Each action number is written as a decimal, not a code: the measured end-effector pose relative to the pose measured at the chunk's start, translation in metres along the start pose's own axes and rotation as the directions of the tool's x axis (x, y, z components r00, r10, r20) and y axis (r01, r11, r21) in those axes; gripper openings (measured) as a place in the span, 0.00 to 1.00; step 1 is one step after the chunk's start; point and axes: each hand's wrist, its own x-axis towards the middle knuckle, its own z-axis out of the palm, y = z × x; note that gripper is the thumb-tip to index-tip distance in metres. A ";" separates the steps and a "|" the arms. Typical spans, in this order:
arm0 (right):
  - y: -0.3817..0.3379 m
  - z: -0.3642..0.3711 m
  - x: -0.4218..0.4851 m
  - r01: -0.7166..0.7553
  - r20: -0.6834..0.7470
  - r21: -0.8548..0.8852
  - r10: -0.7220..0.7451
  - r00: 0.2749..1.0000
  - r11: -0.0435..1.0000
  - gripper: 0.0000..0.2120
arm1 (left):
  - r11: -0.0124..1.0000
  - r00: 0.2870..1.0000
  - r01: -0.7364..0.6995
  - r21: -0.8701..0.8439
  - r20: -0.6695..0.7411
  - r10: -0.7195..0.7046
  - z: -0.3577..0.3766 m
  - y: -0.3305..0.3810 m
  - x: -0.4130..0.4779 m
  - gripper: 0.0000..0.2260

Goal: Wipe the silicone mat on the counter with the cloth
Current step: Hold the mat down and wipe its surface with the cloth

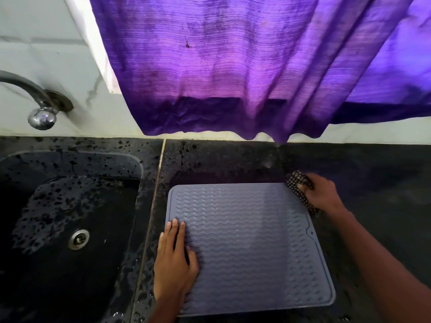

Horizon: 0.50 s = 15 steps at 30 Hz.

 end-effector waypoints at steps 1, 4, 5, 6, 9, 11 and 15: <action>0.002 -0.001 -0.003 -0.081 -0.013 0.110 0.083 0.996 0.991 0.14 | 1.000 1.000 0.003 -0.002 -0.002 -0.003 0.000 0.000 0.000 0.28; -0.001 -0.002 -0.015 -0.319 0.150 0.654 0.296 0.943 0.685 0.06 | 1.000 1.000 0.005 -0.006 -0.003 -0.005 0.001 -0.001 -0.001 0.28; -0.003 -0.001 -0.018 -0.366 0.218 0.751 0.317 0.923 0.550 0.06 | 1.000 1.000 0.005 -0.008 -0.002 -0.005 0.001 -0.002 -0.001 0.28; -0.005 -0.001 -0.021 -0.398 0.268 0.791 0.323 0.908 0.465 0.07 | 1.000 1.000 0.008 -0.008 -0.001 -0.008 0.001 -0.002 -0.001 0.28; -0.008 0.007 -0.022 -0.389 0.261 0.774 0.307 0.915 0.500 0.09 | 1.000 1.000 0.013 -0.007 0.006 -0.013 0.001 -0.003 -0.001 0.28; -0.007 0.013 -0.019 -0.312 0.111 0.582 0.307 0.945 0.751 0.13 | 1.000 1.000 0.016 -0.012 0.005 -0.016 0.000 -0.002 -0.001 0.28; -0.017 0.023 -0.017 -0.180 -0.066 0.144 0.191 0.979 0.973 0.19 | 1.000 1.000 0.014 -0.009 0.012 -0.014 0.000 -0.002 0.000 0.29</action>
